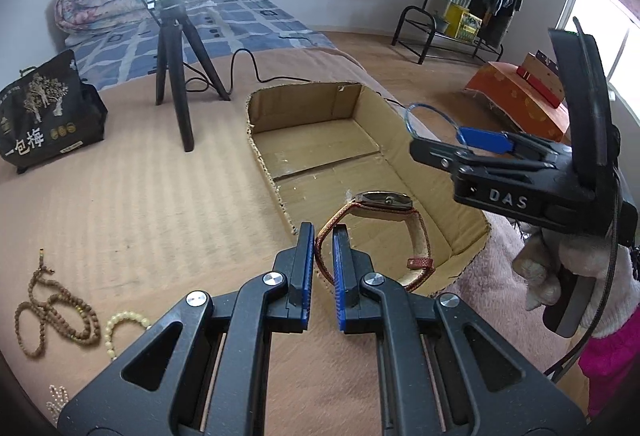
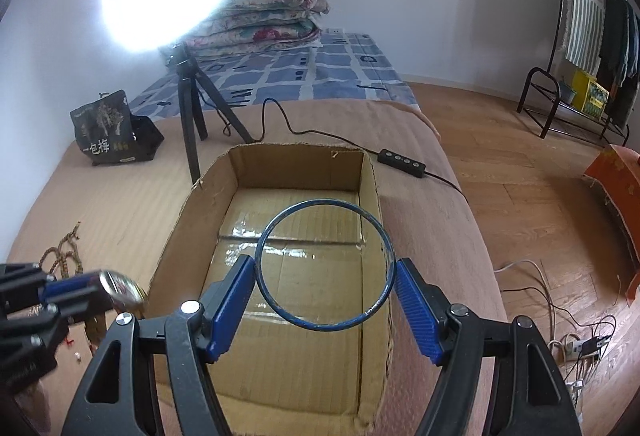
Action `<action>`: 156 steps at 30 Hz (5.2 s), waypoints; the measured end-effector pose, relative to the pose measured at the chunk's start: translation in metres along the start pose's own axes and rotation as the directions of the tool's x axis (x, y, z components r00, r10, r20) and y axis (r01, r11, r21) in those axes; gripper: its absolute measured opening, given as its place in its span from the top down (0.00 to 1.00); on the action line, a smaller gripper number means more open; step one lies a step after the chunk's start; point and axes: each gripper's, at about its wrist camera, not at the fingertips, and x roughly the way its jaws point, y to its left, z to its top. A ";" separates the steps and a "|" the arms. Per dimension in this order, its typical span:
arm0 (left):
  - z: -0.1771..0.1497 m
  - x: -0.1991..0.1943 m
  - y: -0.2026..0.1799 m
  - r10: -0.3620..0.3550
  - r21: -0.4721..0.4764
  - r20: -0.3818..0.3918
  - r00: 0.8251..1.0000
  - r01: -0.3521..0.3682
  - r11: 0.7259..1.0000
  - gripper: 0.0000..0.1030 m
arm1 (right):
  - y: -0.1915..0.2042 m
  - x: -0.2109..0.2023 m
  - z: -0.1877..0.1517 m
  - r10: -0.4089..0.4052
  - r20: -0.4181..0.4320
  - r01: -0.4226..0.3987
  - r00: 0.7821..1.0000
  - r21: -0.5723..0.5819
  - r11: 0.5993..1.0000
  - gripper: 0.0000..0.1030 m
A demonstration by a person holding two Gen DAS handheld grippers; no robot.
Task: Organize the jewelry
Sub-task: 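Open the right tool over the box while the left tool drops the watch inside, then move both tools back over the remaining jewelry, then grasp the white pearl necklace with the left tool while the right tool grasps a pearl earring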
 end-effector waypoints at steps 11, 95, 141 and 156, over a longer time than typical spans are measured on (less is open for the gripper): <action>0.004 0.009 0.000 -0.031 -0.013 -0.012 0.999 0.031 0.999 0.92 | -0.005 0.016 0.014 0.009 -0.007 -0.009 1.000 0.037 0.999 0.28; -0.192 -0.176 0.232 0.286 -0.237 -0.090 0.954 -0.299 0.925 0.55 | 0.197 -0.061 -0.085 0.243 -0.092 -0.258 0.966 -0.242 0.935 0.15; -0.187 -0.087 0.234 0.347 -0.252 -0.128 0.929 -0.369 0.895 0.54 | 0.263 0.013 -0.130 0.293 -0.279 -0.374 0.915 -0.309 0.874 0.66; -0.188 -0.103 0.254 0.290 -0.384 -0.114 0.950 -0.311 0.869 0.89 | 0.268 0.008 -0.133 0.306 -0.264 -0.384 0.915 -0.332 0.862 0.94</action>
